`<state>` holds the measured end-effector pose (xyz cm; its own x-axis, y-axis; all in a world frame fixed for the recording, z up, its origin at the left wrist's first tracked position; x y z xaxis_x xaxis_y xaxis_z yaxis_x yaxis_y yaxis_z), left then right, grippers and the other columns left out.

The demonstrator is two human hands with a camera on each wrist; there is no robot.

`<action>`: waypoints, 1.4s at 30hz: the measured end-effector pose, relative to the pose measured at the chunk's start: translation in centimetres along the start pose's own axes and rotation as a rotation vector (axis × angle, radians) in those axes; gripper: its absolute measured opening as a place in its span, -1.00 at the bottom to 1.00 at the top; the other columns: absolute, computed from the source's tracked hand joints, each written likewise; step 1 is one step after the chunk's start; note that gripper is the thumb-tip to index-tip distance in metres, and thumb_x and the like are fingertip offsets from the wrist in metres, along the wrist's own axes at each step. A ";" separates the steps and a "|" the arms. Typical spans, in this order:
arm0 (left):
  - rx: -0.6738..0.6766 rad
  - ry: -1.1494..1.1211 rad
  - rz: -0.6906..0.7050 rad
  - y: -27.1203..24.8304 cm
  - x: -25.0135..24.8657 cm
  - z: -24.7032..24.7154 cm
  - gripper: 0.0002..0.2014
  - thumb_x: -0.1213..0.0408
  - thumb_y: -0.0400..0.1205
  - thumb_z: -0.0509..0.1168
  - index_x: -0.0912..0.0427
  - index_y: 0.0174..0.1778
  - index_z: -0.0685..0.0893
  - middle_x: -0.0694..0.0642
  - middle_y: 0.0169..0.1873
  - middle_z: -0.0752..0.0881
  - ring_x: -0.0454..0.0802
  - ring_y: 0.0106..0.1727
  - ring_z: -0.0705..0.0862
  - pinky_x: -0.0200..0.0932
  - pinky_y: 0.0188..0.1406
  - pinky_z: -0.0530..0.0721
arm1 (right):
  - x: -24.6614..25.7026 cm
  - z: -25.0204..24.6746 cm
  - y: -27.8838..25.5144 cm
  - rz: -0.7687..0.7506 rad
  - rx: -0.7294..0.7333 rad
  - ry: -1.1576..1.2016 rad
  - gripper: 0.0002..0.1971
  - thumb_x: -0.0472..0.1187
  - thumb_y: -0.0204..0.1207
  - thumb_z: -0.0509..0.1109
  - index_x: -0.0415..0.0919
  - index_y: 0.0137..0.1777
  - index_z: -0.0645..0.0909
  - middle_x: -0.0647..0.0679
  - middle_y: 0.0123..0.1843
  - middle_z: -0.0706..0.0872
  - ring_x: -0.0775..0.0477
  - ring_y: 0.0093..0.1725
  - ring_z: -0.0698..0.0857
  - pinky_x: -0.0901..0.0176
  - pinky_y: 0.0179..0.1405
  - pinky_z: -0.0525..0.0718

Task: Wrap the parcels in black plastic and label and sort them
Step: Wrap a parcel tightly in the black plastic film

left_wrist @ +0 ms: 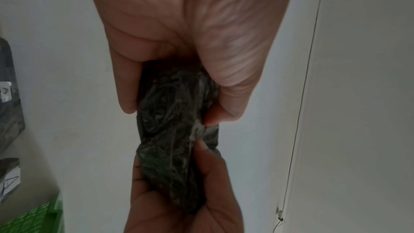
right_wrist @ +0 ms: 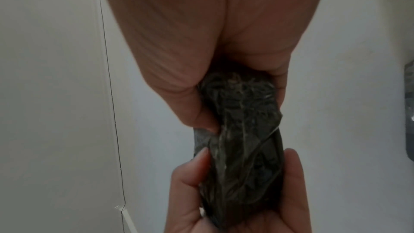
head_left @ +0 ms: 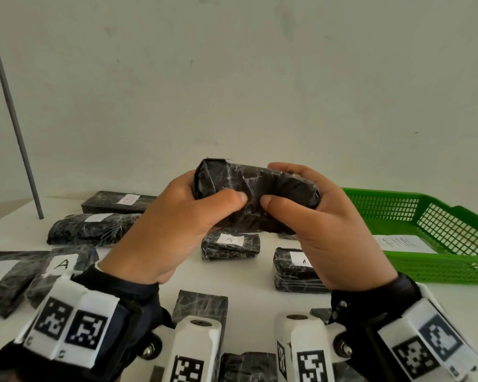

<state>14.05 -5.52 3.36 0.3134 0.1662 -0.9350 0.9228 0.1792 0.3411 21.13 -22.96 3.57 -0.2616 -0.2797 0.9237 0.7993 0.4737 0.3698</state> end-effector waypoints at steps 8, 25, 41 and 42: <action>-0.003 -0.021 -0.038 0.0 0.0 0.3 -0.79 0.10 0.47 0.46 0.04 -0.03 0.87 0.07 0.00 0.90 -0.06 0.08 0.87 -0.13 0.12 0.84 | -0.1 -0.2 0.1 -0.025 -0.012 -0.134 -0.73 -0.42 0.64 0.50 -0.19 0.29 0.71 -0.32 0.15 0.86 -0.31 0.15 0.87 0.03 0.15 0.85; -0.095 -0.115 -0.097 0.2 0.2 0.4 -0.49 0.11 0.50 0.48 0.55 0.05 0.61 0.26 -0.12 0.74 -0.01 -0.06 0.84 -0.11 0.00 0.87 | 0.0 -1.0 0.0 -0.065 0.045 -0.277 -0.73 -0.12 0.52 0.27 -0.10 0.10 0.74 -0.40 0.08 0.75 -0.12 -0.02 0.72 -0.01 0.05 0.65; -0.033 0.046 -0.091 -0.3 -1.1 0.3 -0.40 -0.11 0.38 0.42 0.44 -0.07 0.54 0.09 -0.13 0.51 0.07 -0.02 0.50 0.35 0.20 0.61 | -0.7 -0.5 0.3 -0.079 -0.002 -0.282 -0.74 -0.30 0.61 0.39 -0.17 0.27 0.70 -0.15 0.14 0.88 -0.23 0.21 0.83 -0.40 0.35 0.74; -0.043 0.054 -0.095 -0.3 -1.0 0.3 -0.40 -0.12 0.38 0.40 0.44 -0.11 0.50 0.15 -0.20 0.49 0.07 -0.04 0.47 0.32 0.10 0.60 | -0.6 -0.5 0.3 -0.082 0.000 -0.294 -0.76 -0.32 0.64 0.38 -0.18 0.26 0.70 -0.16 0.13 0.87 -0.24 0.21 0.83 -0.40 0.35 0.74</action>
<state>13.53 -6.05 4.18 0.2115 0.1982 -0.9571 0.9368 0.2379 0.2563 21.77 -23.05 3.05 -0.4708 -0.0629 0.8800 0.7688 0.4600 0.4442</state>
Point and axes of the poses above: each hand's wrist, its own y-axis towards the middle knuckle, its own z-axis out of the palm, x = y × z, the point moved 1 cm from there along y, towards the middle knuckle
